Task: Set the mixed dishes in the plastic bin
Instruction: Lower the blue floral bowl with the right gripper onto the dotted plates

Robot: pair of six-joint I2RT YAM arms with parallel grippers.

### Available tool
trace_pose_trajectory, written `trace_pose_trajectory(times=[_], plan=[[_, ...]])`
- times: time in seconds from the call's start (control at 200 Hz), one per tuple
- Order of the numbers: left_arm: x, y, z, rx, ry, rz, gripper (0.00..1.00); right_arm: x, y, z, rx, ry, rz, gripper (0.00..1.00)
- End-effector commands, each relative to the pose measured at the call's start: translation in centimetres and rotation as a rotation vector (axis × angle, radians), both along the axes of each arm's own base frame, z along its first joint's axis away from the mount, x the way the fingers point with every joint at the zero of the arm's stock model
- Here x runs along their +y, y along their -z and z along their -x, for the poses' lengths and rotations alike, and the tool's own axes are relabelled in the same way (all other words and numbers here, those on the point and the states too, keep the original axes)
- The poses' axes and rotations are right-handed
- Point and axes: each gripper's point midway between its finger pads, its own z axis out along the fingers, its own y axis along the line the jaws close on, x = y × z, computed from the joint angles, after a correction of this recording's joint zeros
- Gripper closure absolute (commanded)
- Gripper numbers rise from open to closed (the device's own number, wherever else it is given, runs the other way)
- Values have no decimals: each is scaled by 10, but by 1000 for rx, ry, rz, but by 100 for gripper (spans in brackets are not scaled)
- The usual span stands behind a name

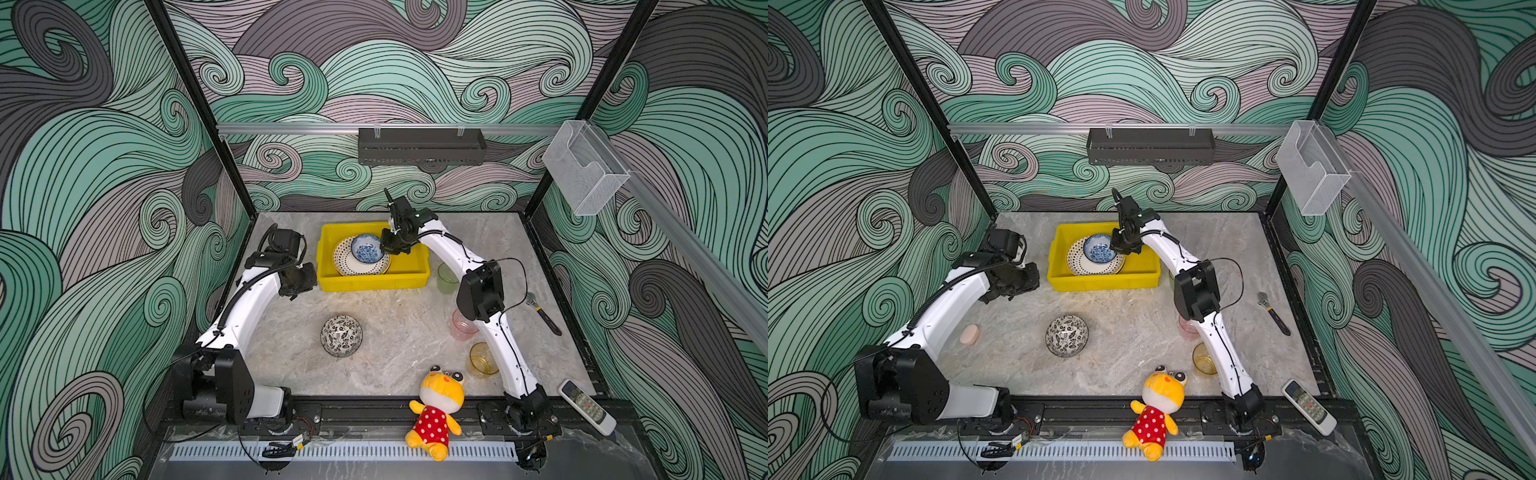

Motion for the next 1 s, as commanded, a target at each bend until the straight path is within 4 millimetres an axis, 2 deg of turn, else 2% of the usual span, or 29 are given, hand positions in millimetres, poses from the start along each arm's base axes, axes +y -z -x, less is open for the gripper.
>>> trace_pose_trajectory(times=[0.0,0.656,0.991], plan=[[2,-4,0,13,6,5,80,7,-9,-7,-16,12,-44,100],[4,-5,1,14,-11,32,80,13,4,-5,14,24,-46,100],[2,-8,-1,6,-11,48,80,13,-5,-5,0,22,-55,89]])
